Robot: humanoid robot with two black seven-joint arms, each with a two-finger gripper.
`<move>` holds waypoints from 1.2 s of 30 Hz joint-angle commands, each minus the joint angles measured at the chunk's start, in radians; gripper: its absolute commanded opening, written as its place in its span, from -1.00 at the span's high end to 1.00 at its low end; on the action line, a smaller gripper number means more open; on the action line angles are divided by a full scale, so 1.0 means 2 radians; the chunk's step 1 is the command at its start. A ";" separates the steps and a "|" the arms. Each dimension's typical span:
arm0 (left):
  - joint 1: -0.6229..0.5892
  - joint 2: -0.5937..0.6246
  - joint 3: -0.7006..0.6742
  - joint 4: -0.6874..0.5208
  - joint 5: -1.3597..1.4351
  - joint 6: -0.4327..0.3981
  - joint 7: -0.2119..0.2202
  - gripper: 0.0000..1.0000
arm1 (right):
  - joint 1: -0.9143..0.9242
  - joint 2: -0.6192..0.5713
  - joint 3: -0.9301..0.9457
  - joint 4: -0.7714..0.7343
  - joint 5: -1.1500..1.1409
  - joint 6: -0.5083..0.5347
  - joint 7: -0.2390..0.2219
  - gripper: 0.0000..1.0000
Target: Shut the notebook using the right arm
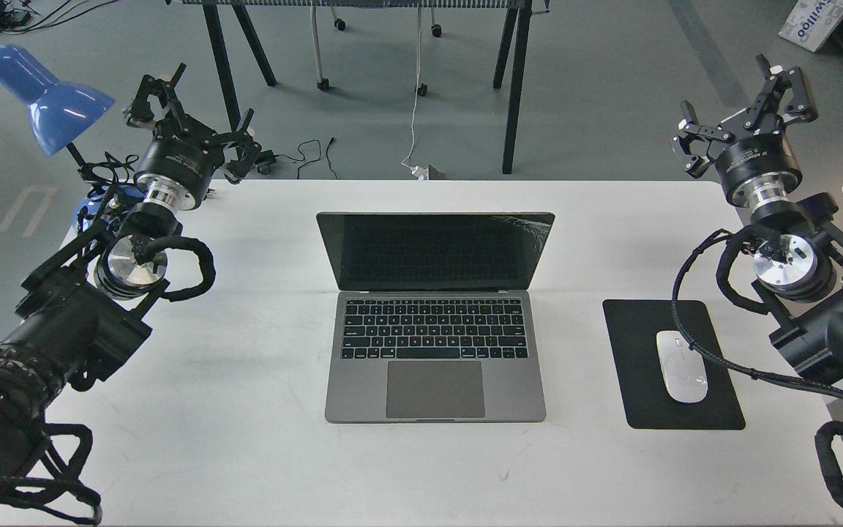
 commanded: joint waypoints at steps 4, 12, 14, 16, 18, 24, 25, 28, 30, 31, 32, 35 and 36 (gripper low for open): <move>0.000 0.000 0.001 0.000 0.001 0.000 0.000 -1.00 | 0.000 0.000 -0.003 0.001 -0.002 0.012 0.000 -1.00; 0.000 0.000 0.000 0.001 0.000 0.000 0.000 -1.00 | 0.041 0.025 -0.095 0.000 -0.009 0.005 0.002 -1.00; 0.000 0.001 0.000 0.001 0.000 0.000 0.000 -1.00 | 0.047 0.038 -0.109 0.000 -0.009 0.004 0.002 -1.00; 0.000 0.001 0.000 0.001 0.000 0.000 0.000 -1.00 | 0.056 0.051 -0.119 0.000 -0.010 0.003 0.000 -1.00; 0.000 0.001 0.000 0.001 0.000 0.000 0.000 -1.00 | 0.062 0.065 -0.134 0.000 -0.010 0.003 0.000 -1.00; 0.000 0.001 0.000 0.001 0.000 0.000 0.000 -1.00 | 0.061 0.076 -0.196 0.016 -0.009 0.006 -0.008 -1.00; 0.000 0.001 0.000 0.001 0.000 0.000 0.000 -1.00 | 0.059 0.075 -0.206 0.025 -0.009 0.006 -0.010 -1.00; 0.000 0.001 0.000 0.001 0.000 0.000 0.000 -1.00 | 0.052 0.071 -0.226 0.058 -0.009 0.006 -0.011 -1.00; 0.000 0.001 0.000 0.000 0.000 0.000 0.000 -1.00 | 0.039 0.068 -0.229 0.076 -0.010 0.007 -0.011 -1.00; 0.000 0.001 0.000 0.001 0.000 0.000 0.000 -1.00 | 0.033 0.067 -0.230 0.080 -0.010 0.007 -0.011 -1.00; 0.000 0.001 0.000 0.001 0.000 0.000 0.000 -1.00 | 0.027 0.065 -0.231 0.084 -0.010 0.008 -0.011 -1.00; 0.000 0.001 0.000 0.001 0.000 0.000 0.000 -1.00 | 0.012 0.055 -0.246 0.104 -0.015 0.008 -0.010 -1.00; 0.000 0.001 0.000 0.001 0.000 0.000 0.000 -1.00 | 0.008 0.050 -0.254 0.113 -0.019 0.008 -0.009 -1.00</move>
